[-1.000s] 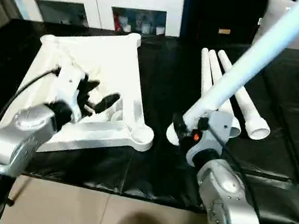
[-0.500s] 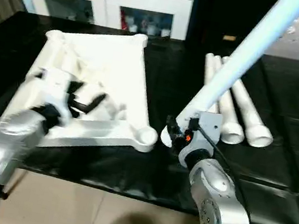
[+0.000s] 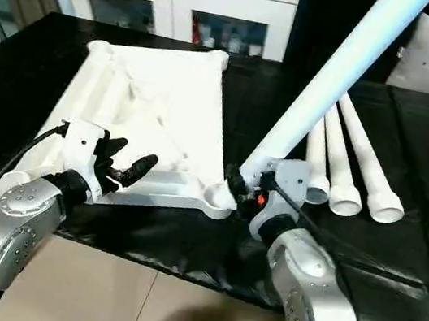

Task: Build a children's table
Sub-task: Pick table leg, then insert table leg to table base

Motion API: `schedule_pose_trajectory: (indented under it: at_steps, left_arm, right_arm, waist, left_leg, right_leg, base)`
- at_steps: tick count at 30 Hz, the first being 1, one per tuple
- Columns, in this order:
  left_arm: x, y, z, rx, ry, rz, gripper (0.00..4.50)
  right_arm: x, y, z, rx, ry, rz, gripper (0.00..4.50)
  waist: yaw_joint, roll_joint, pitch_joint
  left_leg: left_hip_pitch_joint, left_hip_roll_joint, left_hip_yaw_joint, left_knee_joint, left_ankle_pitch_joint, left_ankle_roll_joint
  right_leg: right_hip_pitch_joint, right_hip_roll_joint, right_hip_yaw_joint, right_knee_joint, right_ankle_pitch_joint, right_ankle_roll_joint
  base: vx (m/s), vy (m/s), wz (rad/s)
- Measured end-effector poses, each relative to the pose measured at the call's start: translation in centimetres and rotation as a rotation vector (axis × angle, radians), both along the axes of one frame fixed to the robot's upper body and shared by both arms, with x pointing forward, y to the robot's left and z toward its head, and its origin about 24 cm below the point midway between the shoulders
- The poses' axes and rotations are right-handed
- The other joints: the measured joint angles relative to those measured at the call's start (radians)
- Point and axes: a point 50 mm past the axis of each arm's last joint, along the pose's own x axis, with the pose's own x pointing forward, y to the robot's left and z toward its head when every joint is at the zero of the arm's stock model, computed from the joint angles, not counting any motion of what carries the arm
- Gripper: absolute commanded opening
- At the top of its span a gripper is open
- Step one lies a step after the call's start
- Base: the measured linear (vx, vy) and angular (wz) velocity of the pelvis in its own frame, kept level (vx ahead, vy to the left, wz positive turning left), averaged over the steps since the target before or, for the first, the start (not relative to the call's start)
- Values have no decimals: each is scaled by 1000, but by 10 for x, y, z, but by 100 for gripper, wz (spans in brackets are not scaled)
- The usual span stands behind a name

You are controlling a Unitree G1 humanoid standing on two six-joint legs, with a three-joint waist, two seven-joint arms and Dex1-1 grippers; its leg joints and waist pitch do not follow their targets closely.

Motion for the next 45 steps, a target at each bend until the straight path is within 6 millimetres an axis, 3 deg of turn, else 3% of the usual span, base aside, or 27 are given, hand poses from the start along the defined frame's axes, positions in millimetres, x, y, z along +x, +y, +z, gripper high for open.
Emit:
schedule_pose_trajectory:
  at_steps: [4, 10, 17, 23, 32, 45]
  left_arm:
    - [6, 1, 1, 22, -3, -12, 383]
    - [13, -11, 2, 113, 26, -271, 383]
    - [18, -18, -13, 212, 112, -580, 326]
    - [29, -25, -12, 270, 151, -758, 275]
    - [41, -27, -23, 402, 156, -826, 209]
    - [48, -18, -34, 413, 196, -822, 100]
  right_arm:
    - [3, -5, -3, 1, 11, -21, 190]
    - [9, -9, -1, -16, -10, 11, 190]
    - [14, -22, 5, -11, -30, 32, 190]
    - [13, -25, 5, -20, -6, 101, 190]
    - [12, -22, 1, -17, 13, 138, 190]
    - [15, -19, 0, -13, 20, 160, 190]
  waist:
    - [0, -3, 0]
    - [1, -3, 0]
    - [0, -3, -1]
    - [1, -2, -1]
    - [1, -3, -1]
    - [4, -4, 0]
  left_leg:
    - [0, 0, 1, 0, 0, 1]
    - [0, 0, 3, 0, 1, 3]
    - [0, 0, 4, 0, 1, 4]
    - [0, -1, 5, 0, 2, 5]
    - [0, 0, 6, 0, 3, 6]
    - [0, 0, 8, 1, 4, 9]
  right_leg:
    - [0, -1, 0, 0, 0, 1]
    - [-1, -1, 1, 0, 1, 2]
    - [-1, -2, 1, 1, 1, 2]
    - [0, -3, 1, 2, 2, 1]
    - [-1, -4, 0, 2, 3, 1]
    - [-1, -5, 0, 2, 3, 0]
  base:
    - [0, 0, 0]
    - [0, 0, 0]
    - [0, 0, 0]
    - [0, 0, 0]
    - [0, 0, 0]
    - [0, 0, 0]
